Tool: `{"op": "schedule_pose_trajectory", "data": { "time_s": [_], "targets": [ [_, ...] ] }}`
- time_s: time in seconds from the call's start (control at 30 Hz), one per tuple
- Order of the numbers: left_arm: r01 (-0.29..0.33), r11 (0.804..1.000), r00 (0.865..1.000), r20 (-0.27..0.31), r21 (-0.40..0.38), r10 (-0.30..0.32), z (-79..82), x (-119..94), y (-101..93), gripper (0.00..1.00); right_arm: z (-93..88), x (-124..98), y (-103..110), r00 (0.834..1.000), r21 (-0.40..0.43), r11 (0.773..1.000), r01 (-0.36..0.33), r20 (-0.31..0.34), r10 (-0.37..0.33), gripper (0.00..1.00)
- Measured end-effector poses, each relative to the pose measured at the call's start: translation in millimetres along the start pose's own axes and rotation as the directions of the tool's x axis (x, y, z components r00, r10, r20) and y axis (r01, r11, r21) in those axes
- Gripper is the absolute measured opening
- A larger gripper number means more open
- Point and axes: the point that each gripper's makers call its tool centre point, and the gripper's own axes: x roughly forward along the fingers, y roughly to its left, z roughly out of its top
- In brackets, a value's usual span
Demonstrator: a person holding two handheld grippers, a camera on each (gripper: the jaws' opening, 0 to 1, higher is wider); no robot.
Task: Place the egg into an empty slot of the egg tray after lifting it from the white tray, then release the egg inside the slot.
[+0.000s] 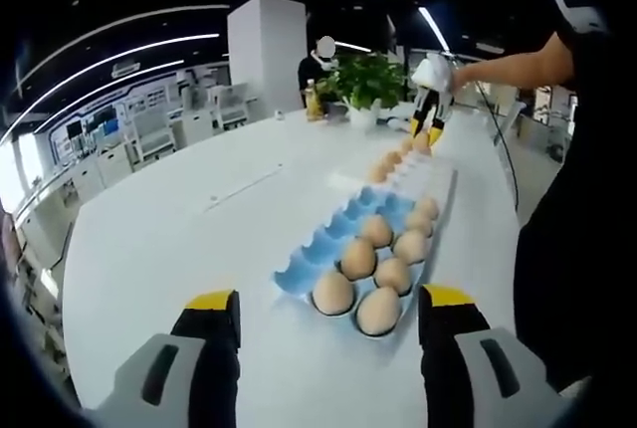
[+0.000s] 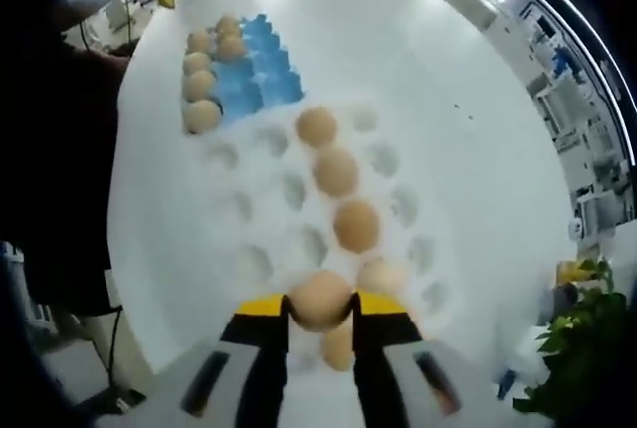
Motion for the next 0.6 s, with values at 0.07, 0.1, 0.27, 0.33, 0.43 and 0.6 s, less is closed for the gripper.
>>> {"op": "schedule_pose_trajectory", "data": {
  "time_s": [0.07, 0.1, 0.27, 0.33, 0.43, 0.6],
  "targets": [
    [0.004, 1.000, 1.000, -0.005, 0.000, -0.004, -1.0, 1, -1.1, 0.78, 4.5, 0, 3, 1.000, -0.004, 1.000, -0.007, 0.006, 0.007, 0.24],
    [0.006, 1.000, 1.000, -0.008, 0.000, -0.006, -1.6, 1, -1.5, 0.79, 6.7, 0, 3, 1.000, -0.008, 1.000, -0.009, 0.010, 0.009, 0.24],
    [-0.003, 1.000, 1.000, -0.010, 0.005, 0.003, -2.3, 2, 0.1, 0.91, 22.1, -1, 9, 0.999, -0.020, 0.999, -0.024, 0.042, 0.025, 0.24],
    [-0.010, 1.000, 1.000, -0.007, 0.014, 0.010, -1.8, 3, 1.5, 0.97, 26.5, 0, 12, 0.999, -0.035, 0.999, -0.030, 0.041, 0.031, 0.24],
    [-0.005, 1.000, 1.000, -0.002, 0.002, 0.005, -0.3, 3, 0.8, 0.98, 34.4, 0, 14, 0.998, -0.054, 0.998, -0.035, 0.052, 0.038, 0.24],
    [-0.012, 1.000, 1.000, -0.014, -0.005, 0.012, -2.9, 3, 1.5, 1.00, 48.5, 1, 19, 0.995, -0.072, 0.996, -0.047, 0.081, 0.053, 0.24]
  ]
}}
